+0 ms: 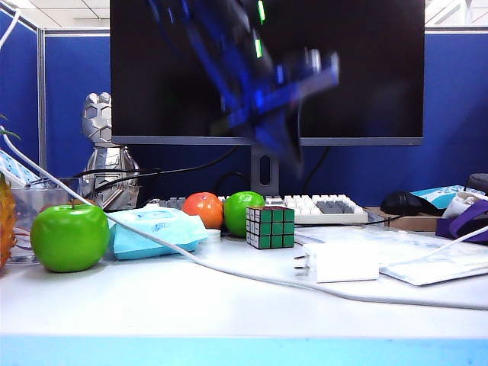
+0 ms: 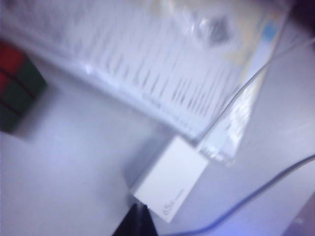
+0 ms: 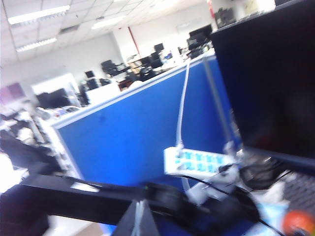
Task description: Pick up the Type-C charging cable and the charging base, insert one end of the Type-C charger into the corresponding slot on the base, and finally place the plugged-in charger back on the table.
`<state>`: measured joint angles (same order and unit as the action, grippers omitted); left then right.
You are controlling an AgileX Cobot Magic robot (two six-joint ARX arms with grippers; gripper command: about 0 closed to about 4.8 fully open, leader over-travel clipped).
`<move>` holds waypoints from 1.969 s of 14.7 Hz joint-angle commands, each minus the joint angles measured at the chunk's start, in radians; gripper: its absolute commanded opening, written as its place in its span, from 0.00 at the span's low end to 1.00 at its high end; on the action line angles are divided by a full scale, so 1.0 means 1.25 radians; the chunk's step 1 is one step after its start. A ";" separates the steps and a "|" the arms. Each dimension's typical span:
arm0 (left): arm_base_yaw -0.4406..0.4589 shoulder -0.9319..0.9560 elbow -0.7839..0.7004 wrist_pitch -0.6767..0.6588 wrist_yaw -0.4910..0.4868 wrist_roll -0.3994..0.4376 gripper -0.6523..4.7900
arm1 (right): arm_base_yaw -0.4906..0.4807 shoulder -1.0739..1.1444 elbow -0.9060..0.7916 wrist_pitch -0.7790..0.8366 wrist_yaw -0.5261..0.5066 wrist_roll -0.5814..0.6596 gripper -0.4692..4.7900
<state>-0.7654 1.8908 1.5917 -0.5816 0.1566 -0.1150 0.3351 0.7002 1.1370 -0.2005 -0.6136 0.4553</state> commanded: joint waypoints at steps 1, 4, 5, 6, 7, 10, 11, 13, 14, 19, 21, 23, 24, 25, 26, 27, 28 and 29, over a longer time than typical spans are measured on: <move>-0.001 -0.129 0.003 0.030 0.000 0.003 0.11 | 0.001 -0.002 0.003 -0.022 0.095 -0.091 0.08; -0.001 -0.269 0.003 0.053 -0.042 0.051 0.11 | 0.001 -0.033 0.003 -0.181 0.122 -0.188 0.08; -0.001 -0.326 0.003 0.053 -0.041 0.072 0.11 | 0.002 -0.064 0.002 -0.266 0.142 -0.235 0.08; -0.001 -0.374 0.003 0.052 -0.038 0.080 0.11 | 0.002 -0.093 0.002 -0.327 0.198 -0.261 0.08; -0.001 -0.419 0.003 0.052 -0.038 0.093 0.11 | 0.002 -0.117 -0.002 -0.370 0.252 -0.288 0.08; -0.001 -0.558 0.003 0.041 -0.039 0.136 0.11 | 0.002 -0.206 -0.131 -0.361 0.300 -0.343 0.08; -0.001 -0.595 0.003 0.028 -0.042 0.145 0.11 | 0.002 -0.233 -0.203 -0.332 0.298 -0.342 0.08; -0.001 -0.665 0.002 -0.013 -0.073 0.172 0.11 | 0.002 -0.285 -0.354 -0.247 0.315 -0.337 0.08; -0.001 -0.701 0.002 -0.050 -0.074 0.179 0.11 | 0.002 -0.323 -0.459 -0.179 0.385 -0.320 0.08; -0.001 -0.812 0.002 -0.205 -0.074 0.163 0.11 | 0.002 -0.398 -0.734 -0.055 0.517 -0.201 0.08; -0.001 -0.838 0.000 -0.245 -0.074 0.148 0.11 | 0.002 -0.400 -0.792 -0.058 0.516 -0.198 0.08; -0.001 -0.886 -0.046 -0.263 -0.071 0.137 0.11 | 0.002 -0.401 -0.842 -0.065 0.517 -0.196 0.08; -0.001 -0.908 -0.080 -0.262 -0.071 0.124 0.11 | 0.002 -0.401 -0.853 -0.071 0.515 -0.196 0.08; -0.001 -0.930 -0.122 -0.254 -0.071 0.113 0.11 | 0.002 -0.401 -0.856 -0.077 0.504 -0.196 0.08; -0.001 -0.951 -0.173 -0.227 -0.067 0.103 0.11 | 0.002 -0.401 -0.858 -0.076 0.504 -0.196 0.08; -0.001 -0.967 -0.218 -0.199 -0.063 0.088 0.11 | 0.002 -0.401 -0.858 -0.075 0.504 -0.196 0.08; -0.001 -0.980 -0.258 -0.175 -0.056 0.078 0.11 | 0.002 -0.401 -0.858 -0.074 0.504 -0.196 0.08; -0.001 -1.001 -0.330 -0.125 -0.052 0.065 0.11 | 0.002 -0.401 -0.858 -0.074 0.505 -0.197 0.08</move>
<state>-0.7654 0.6521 1.2236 -0.8082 0.0822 -0.0128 0.3359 0.2012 0.0628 -0.3058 0.0219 0.2066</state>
